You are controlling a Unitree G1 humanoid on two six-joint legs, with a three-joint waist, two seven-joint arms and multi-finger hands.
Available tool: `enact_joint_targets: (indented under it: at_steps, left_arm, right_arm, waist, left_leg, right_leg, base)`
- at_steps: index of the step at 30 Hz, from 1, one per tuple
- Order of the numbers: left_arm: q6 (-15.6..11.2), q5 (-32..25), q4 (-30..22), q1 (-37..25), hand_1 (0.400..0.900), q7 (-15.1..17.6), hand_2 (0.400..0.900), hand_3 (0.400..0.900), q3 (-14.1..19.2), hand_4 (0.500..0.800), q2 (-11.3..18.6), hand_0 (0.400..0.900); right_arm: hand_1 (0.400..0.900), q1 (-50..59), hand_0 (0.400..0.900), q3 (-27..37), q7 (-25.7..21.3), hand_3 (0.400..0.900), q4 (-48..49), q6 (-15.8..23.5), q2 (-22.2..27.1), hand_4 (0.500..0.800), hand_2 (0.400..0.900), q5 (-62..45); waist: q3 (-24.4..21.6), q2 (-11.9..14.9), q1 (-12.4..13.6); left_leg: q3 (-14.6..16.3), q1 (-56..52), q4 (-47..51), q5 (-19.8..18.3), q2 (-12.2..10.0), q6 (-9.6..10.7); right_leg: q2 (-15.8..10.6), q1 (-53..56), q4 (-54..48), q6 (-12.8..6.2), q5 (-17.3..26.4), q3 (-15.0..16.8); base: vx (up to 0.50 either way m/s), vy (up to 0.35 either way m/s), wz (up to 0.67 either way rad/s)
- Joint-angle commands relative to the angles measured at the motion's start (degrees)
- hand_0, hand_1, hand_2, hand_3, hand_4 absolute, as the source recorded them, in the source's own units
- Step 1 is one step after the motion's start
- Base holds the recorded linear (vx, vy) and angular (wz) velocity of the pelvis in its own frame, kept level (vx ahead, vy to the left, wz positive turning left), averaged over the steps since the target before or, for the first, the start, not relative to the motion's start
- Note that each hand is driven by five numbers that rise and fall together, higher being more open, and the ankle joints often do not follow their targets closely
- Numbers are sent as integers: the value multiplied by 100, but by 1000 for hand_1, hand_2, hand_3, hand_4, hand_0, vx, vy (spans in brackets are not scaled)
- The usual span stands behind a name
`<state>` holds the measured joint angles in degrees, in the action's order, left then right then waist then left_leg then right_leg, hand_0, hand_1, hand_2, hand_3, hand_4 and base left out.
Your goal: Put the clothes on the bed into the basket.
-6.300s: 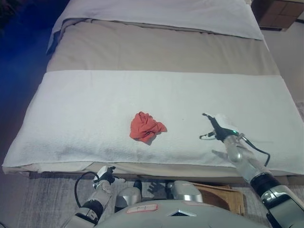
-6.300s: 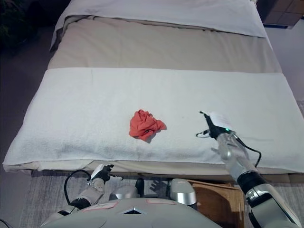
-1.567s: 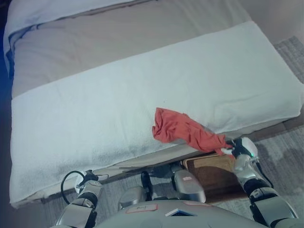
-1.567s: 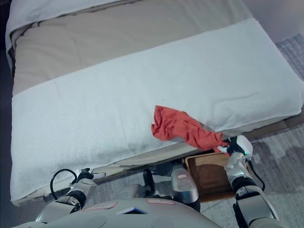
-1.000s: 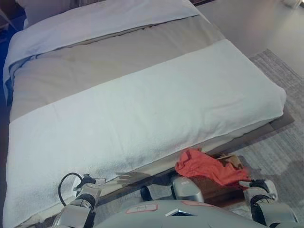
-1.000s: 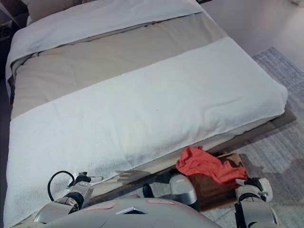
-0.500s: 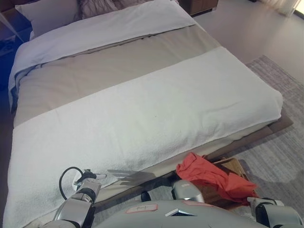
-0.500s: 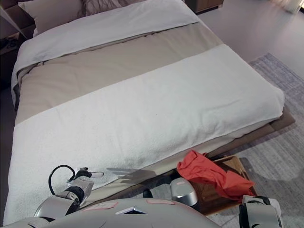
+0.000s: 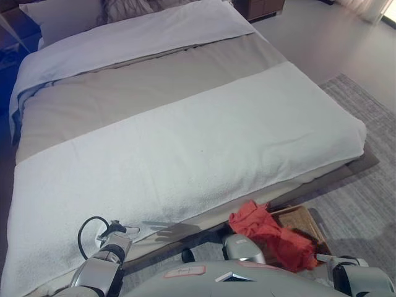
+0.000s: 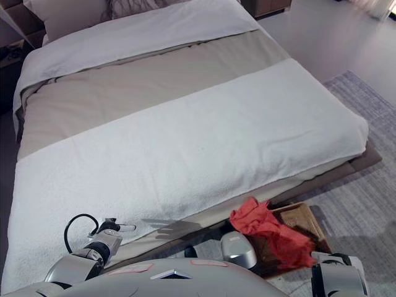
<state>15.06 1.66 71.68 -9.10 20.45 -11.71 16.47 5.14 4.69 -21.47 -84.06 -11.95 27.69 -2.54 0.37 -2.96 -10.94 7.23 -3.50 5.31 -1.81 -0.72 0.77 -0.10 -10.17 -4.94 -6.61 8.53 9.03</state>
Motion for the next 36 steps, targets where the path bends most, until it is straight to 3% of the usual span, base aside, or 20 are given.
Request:
enact_joint_targets:
  at_steps: [1, 12, 22, 24, 31, 36]
  left_arm:
    - [-2, 275, 238, -328, 900, 179, 900, 900, 69, 800, 522, 900]
    - [-17, 187, 271, -164, 900, 134, 900, 900, 123, 800, 440, 900]
    - [-111, 191, -135, 279, 900, 31, 900, 900, 221, 800, 314, 900]
    - [-171, 186, -229, 296, 900, -20, 900, 900, 83, 800, 151, 900]
    - [-321, 377, -773, 142, 900, -264, 900, 900, -397, 800, -14, 900]
    - [-362, 407, -996, -61, 900, -364, 900, 900, -593, 800, -81, 900]
  right_arm:
    - [900, 210, 900, -171, -81, 900, -190, -11, 232, 800, 900, 132]
    - [900, 179, 900, -504, 48, 900, 115, 150, -142, 800, 900, 161]
    - [900, 125, 900, -1123, 363, 900, 1479, 562, -514, 800, 900, 37]
    - [900, 206, 900, -1381, 521, 900, 1584, 583, -652, 800, 900, 146]
    - [900, 434, 900, -1952, 777, 900, 1670, 589, -818, 800, 900, 590]
    - [900, 487, 900, -2033, 830, 900, 1495, 518, -877, 800, 900, 755]
  waist:
    - [61, -205, -123]
    - [78, -144, -72]
    - [146, -73, -9]
    - [158, -54, 46]
    - [200, 13, 215]
    - [204, 62, 249]
  left_leg:
    - [275, -152, -31, -194, 116, 15]
    - [313, -174, -31, -188, 98, 3]
    - [389, -198, -31, -162, 94, -21]
    - [353, -226, -31, -160, 102, -35]
    - [240, -284, -31, -135, 124, -68]
    - [219, -333, -31, -140, 119, -78]
  right_leg:
    - [-11, 358, 92, -222, -32, 273]
    - [10, 367, 98, -209, -22, 289]
    - [46, 330, 140, -184, -5, 357]
    - [41, 369, 146, -175, -25, 327]
    - [44, 449, 165, -160, -48, 234]
    - [63, 491, 192, -136, -81, 211]
  base:
    - [0, 0, 0]
    - [-5, 0, -1]
    - [-25, -1, -7]
    - [-30, -13, 6]
    - [-29, -15, 5]
    - [1, -2, -1]
